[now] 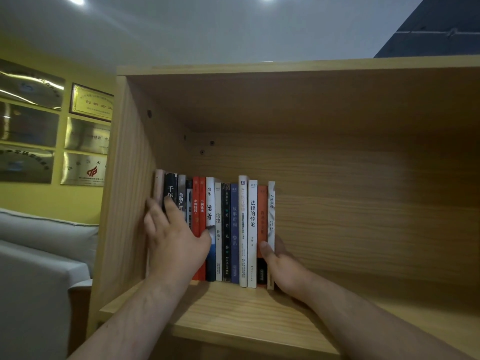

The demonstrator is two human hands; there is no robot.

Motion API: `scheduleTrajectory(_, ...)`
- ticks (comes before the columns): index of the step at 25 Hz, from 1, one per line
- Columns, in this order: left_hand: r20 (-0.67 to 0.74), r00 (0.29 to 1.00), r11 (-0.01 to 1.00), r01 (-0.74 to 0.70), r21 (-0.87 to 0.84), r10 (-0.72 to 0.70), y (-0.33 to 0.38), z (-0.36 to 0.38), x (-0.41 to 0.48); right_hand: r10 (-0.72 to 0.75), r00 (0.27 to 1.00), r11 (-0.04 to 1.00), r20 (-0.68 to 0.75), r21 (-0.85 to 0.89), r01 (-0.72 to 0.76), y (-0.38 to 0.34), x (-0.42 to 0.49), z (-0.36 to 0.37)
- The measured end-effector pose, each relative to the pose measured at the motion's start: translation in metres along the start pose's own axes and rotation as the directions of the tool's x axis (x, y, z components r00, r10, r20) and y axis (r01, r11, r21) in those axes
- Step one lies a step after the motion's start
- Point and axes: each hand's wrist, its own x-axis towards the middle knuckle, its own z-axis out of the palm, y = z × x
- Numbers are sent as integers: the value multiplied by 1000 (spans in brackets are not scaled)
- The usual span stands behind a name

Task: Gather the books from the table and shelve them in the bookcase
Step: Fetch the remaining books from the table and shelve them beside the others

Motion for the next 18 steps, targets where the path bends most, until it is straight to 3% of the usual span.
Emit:
scheduleTrajectory(3, 142, 985, 986, 115, -117, -98, -1, 3, 6, -16, 1000, 1000, 17, -4, 16, 0, 2, -3)
scheduleTrajectory(8, 335, 935, 967, 32, 253, -119, -4, 16, 6, -36, 998, 999, 57, -3, 36, -2, 1, -7)
scheduleTrajectory(14, 403, 908, 901, -75, 427, -115, -6, 18, 5, -50, 997, 998, 67, -42, 53, 2, 6, -6)
scheduleTrajectory(16, 377, 925, 877, -140, 460, -51, -5, 16, 3, -53, 998, 998, 30, -35, 54, 3, 5, -6)
scheduleTrajectory(18, 375, 921, 851, -280, 443, 108, -7, 12, 3, -49, 999, 999, -16, 1, 49, 4, 3, -6)
